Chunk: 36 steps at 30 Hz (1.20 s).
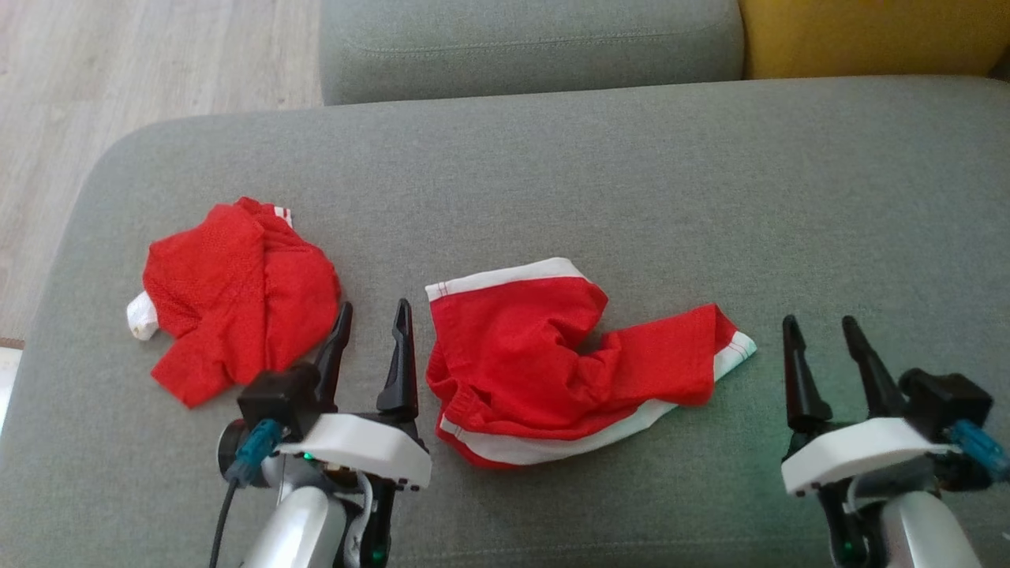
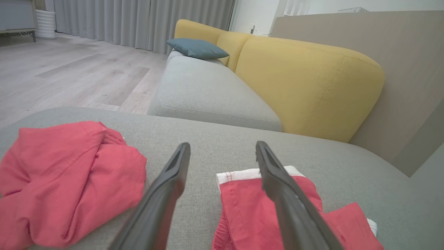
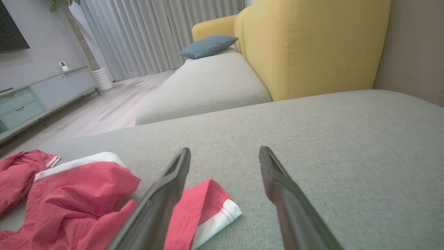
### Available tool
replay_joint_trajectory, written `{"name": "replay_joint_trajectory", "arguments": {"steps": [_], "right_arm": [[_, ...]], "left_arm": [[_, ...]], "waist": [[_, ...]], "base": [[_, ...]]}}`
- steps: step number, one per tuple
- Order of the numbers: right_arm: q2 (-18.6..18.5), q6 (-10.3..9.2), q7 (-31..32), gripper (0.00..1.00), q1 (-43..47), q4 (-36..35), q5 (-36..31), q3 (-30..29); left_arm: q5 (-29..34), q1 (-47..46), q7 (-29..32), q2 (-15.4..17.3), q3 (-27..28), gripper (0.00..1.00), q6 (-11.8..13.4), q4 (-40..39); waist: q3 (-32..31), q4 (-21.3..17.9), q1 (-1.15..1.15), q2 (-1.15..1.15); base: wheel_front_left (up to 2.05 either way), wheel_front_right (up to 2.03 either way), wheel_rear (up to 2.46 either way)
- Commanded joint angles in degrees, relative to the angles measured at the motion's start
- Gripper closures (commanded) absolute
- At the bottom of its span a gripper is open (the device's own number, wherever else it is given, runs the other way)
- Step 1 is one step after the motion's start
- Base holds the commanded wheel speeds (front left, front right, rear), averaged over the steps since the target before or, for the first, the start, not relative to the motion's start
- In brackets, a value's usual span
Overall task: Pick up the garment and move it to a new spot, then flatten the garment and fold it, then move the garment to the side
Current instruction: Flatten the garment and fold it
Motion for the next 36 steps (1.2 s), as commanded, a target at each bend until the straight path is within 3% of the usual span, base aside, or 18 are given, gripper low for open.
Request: {"name": "replay_joint_trajectory", "arguments": {"steps": [1,7,13,21,36], "right_arm": [[-0.12,0.43,-0.76,0.0,-1.87,-2.48,0.25,1.11],[-0.12,0.43,-1.58,0.0,-1.89,-2.91,0.43,-0.7],[-0.12,0.43,-2.06,0.0,-1.77,-1.84,1.1,-3.09],[-0.12,0.43,-3.15,0.0,-2.9,0.02,2.11,-4.71],[-0.12,0.43,-4.1,0.0,-4.6,2.91,2.03,-4.63]], "left_arm": [[-0.26,-1.75,-0.45,0.36,1.53,0.0,0.23,-2.01],[0.61,-1.9,-0.45,0.36,0.37,0.0,-0.9,-1.46],[2.23,-0.81,0.47,2.64,-3.5,0.0,-5.68,1.03],[3.19,0.61,7.04,7.25,-9.07,0.0,-11.53,-0.09],[2.9,0.33,11.63,11.59,-13.43,0.0,-14.45,-3.02]], "waist": [[0.1,0.0,0.0,0.0],[0.45,0.75,0.0,0.0],[1.1,1.84,0.0,0.0],[2.59,2.46,0.0,0.0],[3.53,1.23,0.0,0.0]], "base": [[0.0,0.0,0.0],[0.0,0.0,0.0],[0.0,0.0,0.0],[0.0,0.0,0.0],[0.0,0.0,0.0]]}}
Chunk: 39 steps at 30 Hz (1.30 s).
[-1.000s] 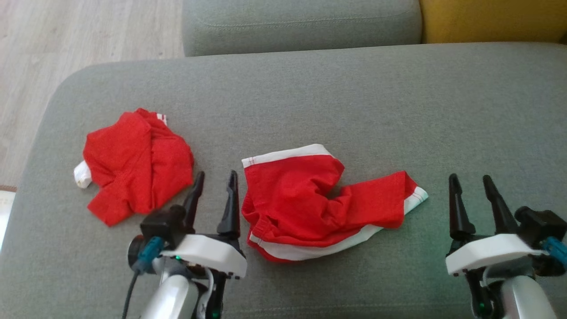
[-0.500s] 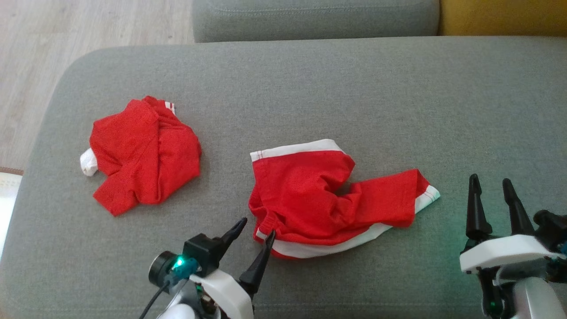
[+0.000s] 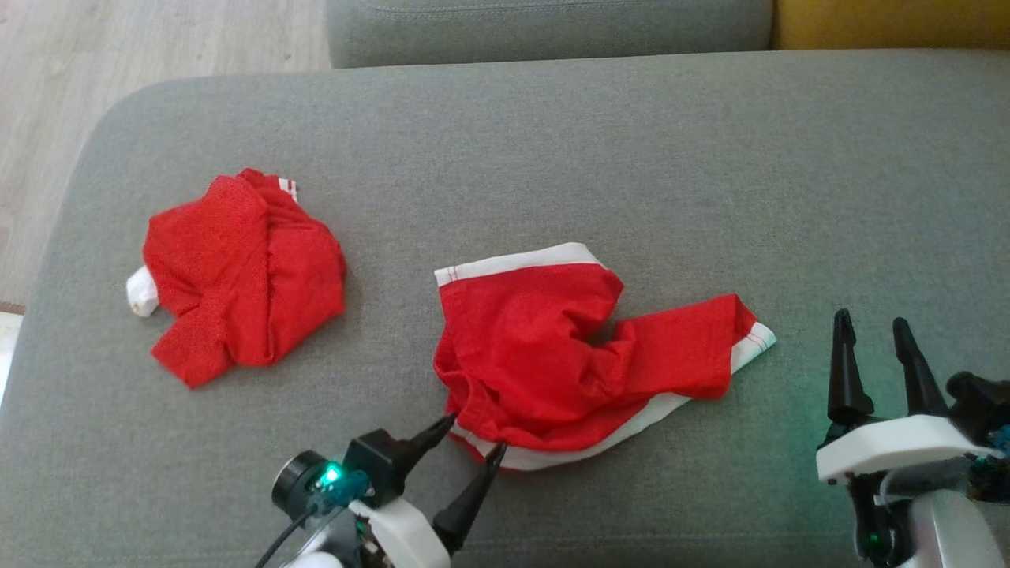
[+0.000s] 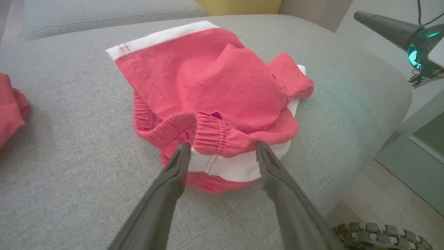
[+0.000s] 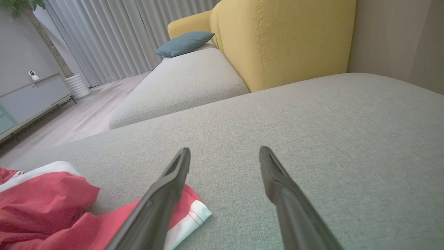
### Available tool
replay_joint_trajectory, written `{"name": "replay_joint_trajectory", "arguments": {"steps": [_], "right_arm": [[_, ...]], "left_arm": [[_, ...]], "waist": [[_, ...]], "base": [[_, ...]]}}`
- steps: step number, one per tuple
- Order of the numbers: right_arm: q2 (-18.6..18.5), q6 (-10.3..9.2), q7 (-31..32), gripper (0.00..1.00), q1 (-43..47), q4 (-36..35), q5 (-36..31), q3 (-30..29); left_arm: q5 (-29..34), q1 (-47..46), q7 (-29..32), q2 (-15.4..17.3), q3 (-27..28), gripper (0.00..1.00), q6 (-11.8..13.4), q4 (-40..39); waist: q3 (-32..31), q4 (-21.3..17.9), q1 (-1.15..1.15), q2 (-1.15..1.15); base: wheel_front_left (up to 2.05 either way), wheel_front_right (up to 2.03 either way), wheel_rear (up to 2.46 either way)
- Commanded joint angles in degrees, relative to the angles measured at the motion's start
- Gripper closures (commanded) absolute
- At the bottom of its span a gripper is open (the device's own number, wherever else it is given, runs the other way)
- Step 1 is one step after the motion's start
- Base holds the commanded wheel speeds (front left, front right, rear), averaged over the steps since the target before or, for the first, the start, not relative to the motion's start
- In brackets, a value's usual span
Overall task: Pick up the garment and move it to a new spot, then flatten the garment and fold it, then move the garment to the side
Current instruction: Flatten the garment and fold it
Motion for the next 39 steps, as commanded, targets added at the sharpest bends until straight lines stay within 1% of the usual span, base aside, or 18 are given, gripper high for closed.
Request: {"name": "replay_joint_trajectory", "arguments": {"steps": [1,8,17,18,19,20,22,26,35,39], "right_arm": [[-0.31,0.43,-0.65,0.0,-2.69,-1.32,0.13,1.53],[-0.31,0.43,-0.87,0.0,-3.28,-0.66,0.12,1.65],[-0.31,0.43,-1.0,0.0,-3.34,-0.16,-0.1,1.29],[-0.31,0.43,-0.95,0.0,-3.36,-0.12,-0.14,1.35],[-0.31,0.43,-0.89,0.0,-3.4,-0.1,-0.17,1.46],[-0.31,0.43,-0.84,0.0,-3.43,-0.11,-0.18,1.61],[-0.31,0.43,-0.7,0.0,-3.42,-0.11,-0.18,1.81],[-0.31,0.43,0.32,0.0,-3.1,0.51,-0.36,1.99],[-0.31,0.43,2.74,0.0,-2.14,2.23,-0.42,2.65],[-0.31,0.43,4.17,0.0,-1.79,3.02,-0.48,2.74]], "left_arm": [[-0.06,-2.04,0.32,1.25,1.26,0.0,-0.33,-2.05],[-0.79,-2.67,1.49,2.13,-0.19,0.0,-0.84,-1.72],[-1.5,-3.28,1.85,2.28,-1.3,0.0,-1.05,-1.03],[-1.64,-3.32,1.89,2.24,-1.43,0.52,-1.07,-0.93],[-1.75,-3.36,1.92,2.24,-1.54,0.86,-1.09,-0.86],[-1.85,-3.39,1.92,2.24,-1.6,1.0,-1.1,-0.8],[-1.91,-3.5,1.66,2.23,-1.52,1.0,-0.92,-0.77],[-1.98,-4.09,-0.02,1.93,-0.5,1.0,0.22,-1.28],[-2.7,-5.59,-5.74,0.22,3.3,1.0,3.99,-3.16],[-2.75,-5.82,-7.07,-0.19,3.87,1.0,4.87,-3.19]], "waist": [[-0.06,-0.27,0.0,0.0],[0.0,-1.25,0.0,0.0],[0.26,-1.61,0.0,0.0],[0.27,-1.6,0.0,0.0],[0.3,-1.63,0.0,0.0],[0.31,-1.65,0.0,0.0],[0.31,-1.7,0.0,0.0],[0.43,-1.72,0.0,0.0],[0.8,-1.69,0.0,0.0],[0.85,-1.78,0.0,0.0]], "base": [[0.0,0.0,0.0],[0.0,0.0,0.0],[0.0,0.0,0.0],[0.0,0.0,0.0],[0.0,0.0,0.0],[0.0,0.0,0.0],[0.0,0.0,0.0],[0.0,0.0,0.0],[0.0,0.0,0.0],[0.0,0.0,0.0]]}}
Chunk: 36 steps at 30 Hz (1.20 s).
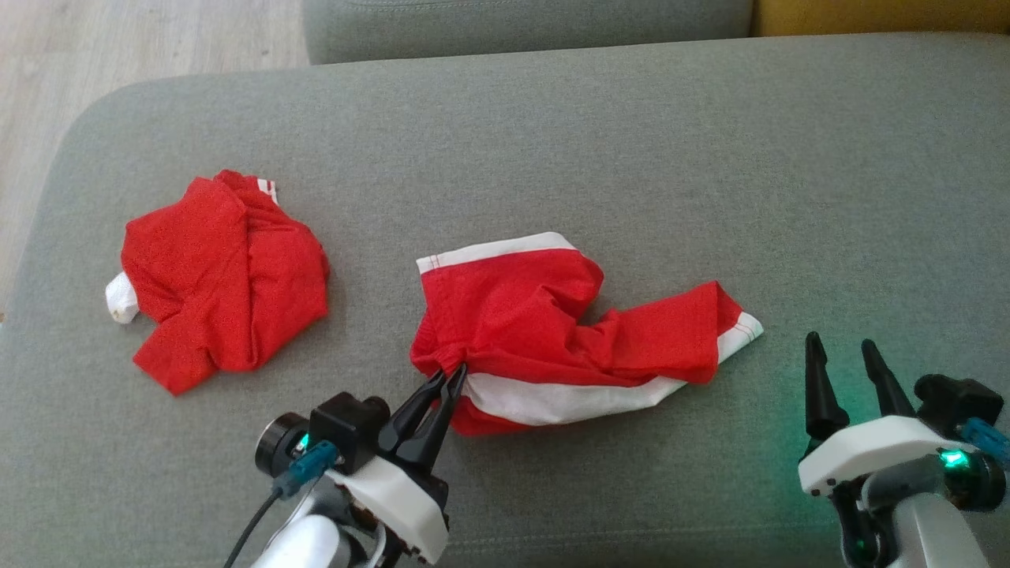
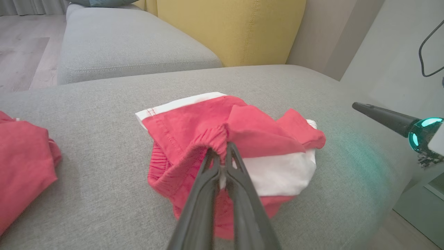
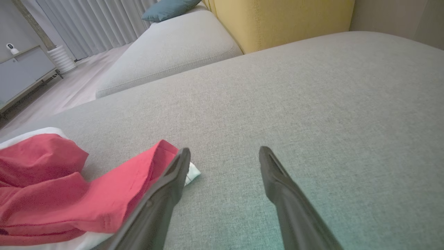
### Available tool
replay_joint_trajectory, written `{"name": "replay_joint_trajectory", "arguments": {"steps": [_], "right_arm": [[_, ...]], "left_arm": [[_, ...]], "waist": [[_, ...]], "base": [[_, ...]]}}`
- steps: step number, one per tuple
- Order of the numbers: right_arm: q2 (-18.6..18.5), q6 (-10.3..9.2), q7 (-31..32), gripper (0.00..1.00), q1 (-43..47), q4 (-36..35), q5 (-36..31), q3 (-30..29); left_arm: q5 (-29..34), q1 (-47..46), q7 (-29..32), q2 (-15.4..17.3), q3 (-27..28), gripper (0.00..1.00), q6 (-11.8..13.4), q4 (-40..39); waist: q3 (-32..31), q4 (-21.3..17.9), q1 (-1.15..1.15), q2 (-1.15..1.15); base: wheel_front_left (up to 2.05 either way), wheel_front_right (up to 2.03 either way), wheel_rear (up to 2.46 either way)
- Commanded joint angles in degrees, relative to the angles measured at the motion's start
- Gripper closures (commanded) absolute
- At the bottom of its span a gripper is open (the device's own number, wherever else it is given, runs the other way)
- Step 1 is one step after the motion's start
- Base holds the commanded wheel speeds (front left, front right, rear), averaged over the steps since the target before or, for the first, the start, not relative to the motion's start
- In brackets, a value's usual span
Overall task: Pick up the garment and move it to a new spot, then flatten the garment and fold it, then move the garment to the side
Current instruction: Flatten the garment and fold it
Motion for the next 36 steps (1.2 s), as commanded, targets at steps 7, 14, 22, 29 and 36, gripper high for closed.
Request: {"name": "replay_joint_trajectory", "arguments": {"steps": [7,14,22,29,36], "right_arm": [[-0.31,0.43,2.73,0.0,-0.4,0.6,-0.72,1.19],[-0.31,0.43,3.17,0.0,-1.86,2.02,-0.71,2.51],[-0.31,0.43,3.88,0.0,-7.41,8.41,3.39,5.08],[-0.31,0.43,2.38,0.0,-11.74,15.6,4.21,5.52],[-0.31,0.43,1.12,1.0,-13.95,20.3,4.49,6.42]], "left_arm": [[-0.15,-3.02,-1.27,-0.28,2.62,1.0,1.36,-1.54],[-0.22,-3.45,-1.46,-0.42,2.48,1.0,1.69,-1.29],[-0.18,-4.52,-1.48,-0.74,1.77,1.0,1.55,-1.12],[-0.2,-5.04,-1.56,-0.99,1.19,1.0,1.59,-0.87],[-0.28,-5.46,-1.62,-0.75,1.27,1.0,2.05,-0.88]], "waist": [[0.18,0.1,0.0,0.0],[0.78,0.46,0.0,0.0],[2.04,1.89,0.0,0.0],[2.51,3.04,0.0,0.0],[2.39,2.97,0.0,0.0]], "base": [[0.0,0.0,0.0],[0.0,0.0,0.0],[0.0,0.0,0.0],[0.0,0.0,0.0],[0.0,0.0,0.0]]}}
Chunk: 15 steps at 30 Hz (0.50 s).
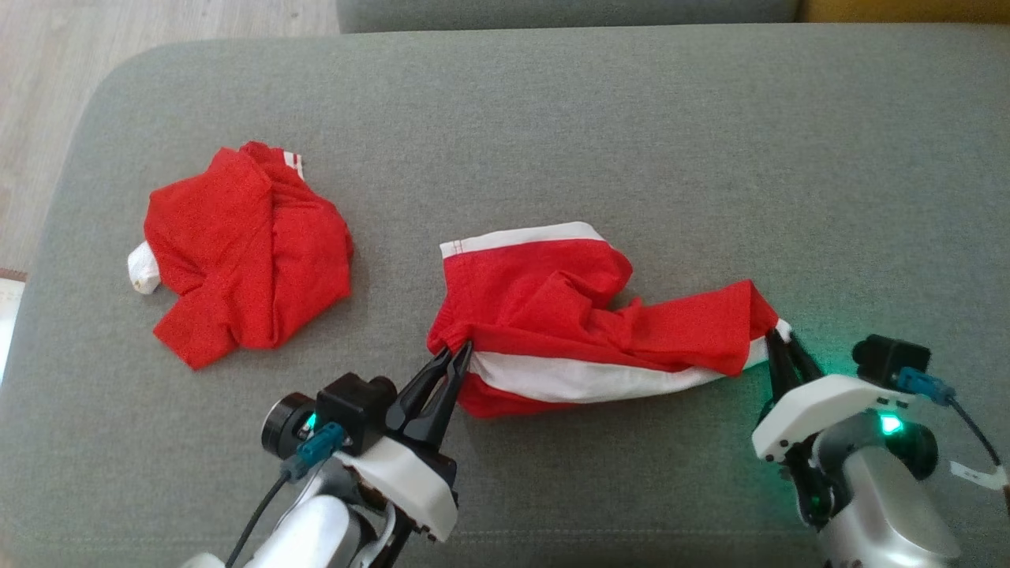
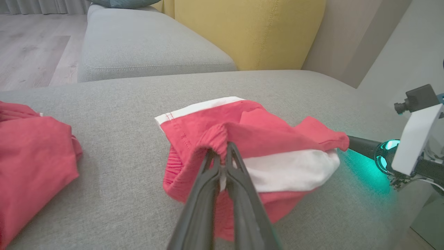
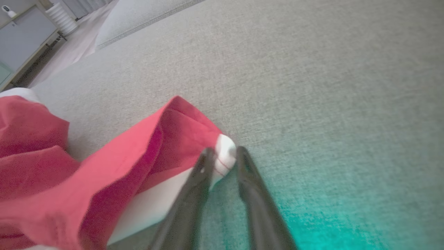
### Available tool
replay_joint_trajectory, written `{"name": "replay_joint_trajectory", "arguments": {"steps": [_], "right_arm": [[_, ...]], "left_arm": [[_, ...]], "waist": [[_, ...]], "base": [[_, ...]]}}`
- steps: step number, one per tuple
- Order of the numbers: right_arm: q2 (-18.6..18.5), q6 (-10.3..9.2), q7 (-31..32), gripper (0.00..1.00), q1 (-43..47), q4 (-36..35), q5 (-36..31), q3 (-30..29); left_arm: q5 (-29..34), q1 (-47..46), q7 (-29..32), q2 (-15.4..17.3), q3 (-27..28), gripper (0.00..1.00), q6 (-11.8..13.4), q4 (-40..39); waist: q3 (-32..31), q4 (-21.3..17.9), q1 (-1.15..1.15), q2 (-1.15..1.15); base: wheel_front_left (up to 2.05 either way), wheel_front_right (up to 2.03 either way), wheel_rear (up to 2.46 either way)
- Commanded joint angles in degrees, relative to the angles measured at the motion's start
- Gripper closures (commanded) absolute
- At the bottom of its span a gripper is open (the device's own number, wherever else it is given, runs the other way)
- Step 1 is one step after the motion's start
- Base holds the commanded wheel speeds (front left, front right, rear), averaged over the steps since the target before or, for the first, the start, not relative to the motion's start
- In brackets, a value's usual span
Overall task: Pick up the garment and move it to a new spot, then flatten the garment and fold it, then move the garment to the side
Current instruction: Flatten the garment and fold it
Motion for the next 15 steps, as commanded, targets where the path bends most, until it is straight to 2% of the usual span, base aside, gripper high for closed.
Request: {"name": "replay_joint_trajectory", "arguments": {"steps": [1,8,15], "right_arm": [[-0.13,0.43,-0.83,1.0,-1.31,-0.76,0.51,1.97],[-0.13,0.43,-2.26,1.0,-2.04,-3.53,3.7,2.48],[-0.13,0.43,3.28,1.0,-3.02,-16.56,6.9,2.3]], "left_arm": [[-0.24,-3.01,-0.8,0.51,1.82,1.0,0.34,-1.56],[0.08,-3.78,-0.65,1.61,2.47,1.0,1.19,-3.03],[-0.21,-9.15,1.85,3.11,4.5,1.0,1.01,-7.28]], "waist": [[-0.17,-0.2,0.0,0.0],[-1.7,-1.71,0.0,0.0],[-4.03,-3.05,0.0,0.0]], "base": [[0.0,0.0,0.0],[0.0,0.0,0.0],[0.0,0.0,0.0]]}}
